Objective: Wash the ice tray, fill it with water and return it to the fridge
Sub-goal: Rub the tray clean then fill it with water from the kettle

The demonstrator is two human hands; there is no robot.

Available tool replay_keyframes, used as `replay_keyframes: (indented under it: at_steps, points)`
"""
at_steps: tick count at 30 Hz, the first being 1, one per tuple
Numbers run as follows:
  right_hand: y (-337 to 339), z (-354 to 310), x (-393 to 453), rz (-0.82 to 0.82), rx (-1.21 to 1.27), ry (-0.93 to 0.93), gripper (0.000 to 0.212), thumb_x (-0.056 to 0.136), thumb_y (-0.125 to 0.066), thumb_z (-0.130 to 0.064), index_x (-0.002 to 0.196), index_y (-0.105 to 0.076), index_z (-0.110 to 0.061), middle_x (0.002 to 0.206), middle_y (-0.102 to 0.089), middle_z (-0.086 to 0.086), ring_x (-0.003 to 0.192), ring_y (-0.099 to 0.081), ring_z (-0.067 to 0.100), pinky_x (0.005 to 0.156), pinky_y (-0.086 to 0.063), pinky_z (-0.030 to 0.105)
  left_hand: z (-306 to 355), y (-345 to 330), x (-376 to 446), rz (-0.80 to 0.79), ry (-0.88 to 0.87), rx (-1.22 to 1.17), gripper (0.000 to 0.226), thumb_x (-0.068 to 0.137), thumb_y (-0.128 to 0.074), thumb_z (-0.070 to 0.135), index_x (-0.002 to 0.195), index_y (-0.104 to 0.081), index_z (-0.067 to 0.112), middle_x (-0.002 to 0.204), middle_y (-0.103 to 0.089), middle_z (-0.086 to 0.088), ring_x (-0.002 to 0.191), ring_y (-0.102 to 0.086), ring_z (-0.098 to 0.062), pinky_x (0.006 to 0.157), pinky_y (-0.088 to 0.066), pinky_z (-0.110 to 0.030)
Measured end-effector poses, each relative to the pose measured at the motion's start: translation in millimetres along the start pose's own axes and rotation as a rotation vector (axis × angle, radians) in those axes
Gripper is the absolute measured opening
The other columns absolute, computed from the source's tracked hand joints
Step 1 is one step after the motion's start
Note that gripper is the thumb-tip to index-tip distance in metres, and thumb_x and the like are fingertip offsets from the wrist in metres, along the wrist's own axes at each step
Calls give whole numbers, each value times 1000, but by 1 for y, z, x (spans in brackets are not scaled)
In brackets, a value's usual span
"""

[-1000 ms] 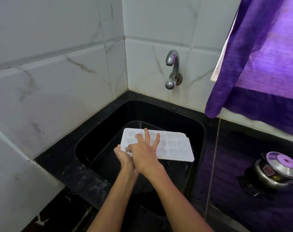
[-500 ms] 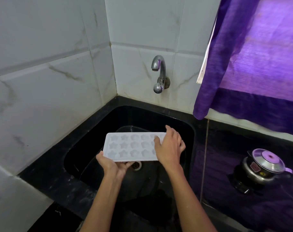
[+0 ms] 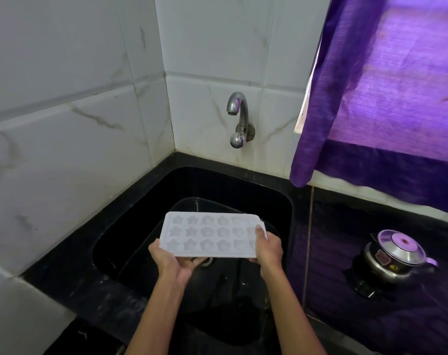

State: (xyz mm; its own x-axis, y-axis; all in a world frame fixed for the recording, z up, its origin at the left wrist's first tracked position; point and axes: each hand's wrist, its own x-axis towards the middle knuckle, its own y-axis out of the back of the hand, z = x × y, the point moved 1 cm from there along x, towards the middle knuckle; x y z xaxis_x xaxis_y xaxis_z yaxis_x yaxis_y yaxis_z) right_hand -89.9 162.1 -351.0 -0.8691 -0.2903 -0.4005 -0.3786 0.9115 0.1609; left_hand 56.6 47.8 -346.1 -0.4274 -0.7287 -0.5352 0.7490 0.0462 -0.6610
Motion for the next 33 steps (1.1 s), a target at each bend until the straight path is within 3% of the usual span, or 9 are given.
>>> replay_keyframes:
  at_steps: [4, 7, 10, 12, 15, 19, 25, 33]
  points:
    - [0, 4, -1, 70, 4, 40, 30, 98, -48, -38, 91, -63, -13, 90, -67, 6, 80, -66, 23, 46, -47, 27, -2, 1, 1, -22, 33, 4, 55, 91, -24, 45, 107, -66, 13, 110, -65, -20, 104, -59, -44, 86, -45, -66]
    - [2, 7, -1, 103, 19, 40, 32, 98, -49, -38, 87, -63, -12, 86, -66, 5, 77, -65, 22, 48, -51, 30, -3, 2, 5, -8, 40, 51, 51, 91, -27, 42, 107, -65, 12, 108, -66, -19, 103, -60, -41, 84, -50, -58]
    - [5, 11, 2, 158, 24, 37, 36, 97, -50, -39, 77, -61, -11, 81, -64, 6, 79, -65, 26, 69, -58, 45, -1, 5, 13, 51, 31, 114, 45, 95, -31, 39, 114, -59, 9, 109, -64, -19, 100, -60, -36, 77, -50, -51]
    - [9, 11, 3, 203, 11, 71, 38, 97, -50, -40, 76, -59, -10, 76, -61, 4, 82, -64, 29, 78, -56, 48, 1, 9, 18, 100, 36, 124, 45, 97, -36, 36, 124, -51, 4, 107, -61, -19, 98, -59, -35, 84, -48, -50]
    - [16, 6, 2, 266, -18, 129, 39, 99, -46, -40, 86, -61, -6, 78, -60, 6, 86, -61, 31, 79, -49, 40, 3, 16, 24, 151, 37, 177, 47, 97, -38, 32, 133, -44, 2, 126, -54, -24, 115, -53, -38, 96, -43, -50]
    - [21, 2, 5, 309, -44, 186, 39, 100, -43, -41, 92, -59, -6, 85, -59, 8, 90, -59, 32, 81, -46, 42, -1, 18, 28, 198, 34, 283, 51, 96, -39, 31, 139, -38, 2, 139, -45, -22, 128, -44, -36, 103, -36, -46]
    - [25, -1, 4, 307, -169, 287, 37, 102, -38, -39, 111, -56, -8, 88, -56, 4, 93, -56, 28, 83, -44, 41, -10, 15, 27, 197, 30, 425, 54, 96, -41, 32, 140, -37, 2, 140, -44, -22, 129, -43, -35, 104, -35, -46]
    - [23, -6, -1, 298, -345, 380, 35, 102, -37, -39, 119, -50, -12, 100, -66, 17, 96, -60, 38, 73, -37, 36, -21, 8, 23, 138, 46, 534, 51, 96, -41, 32, 137, -41, 2, 136, -49, -20, 124, -48, -34, 99, -38, -44]
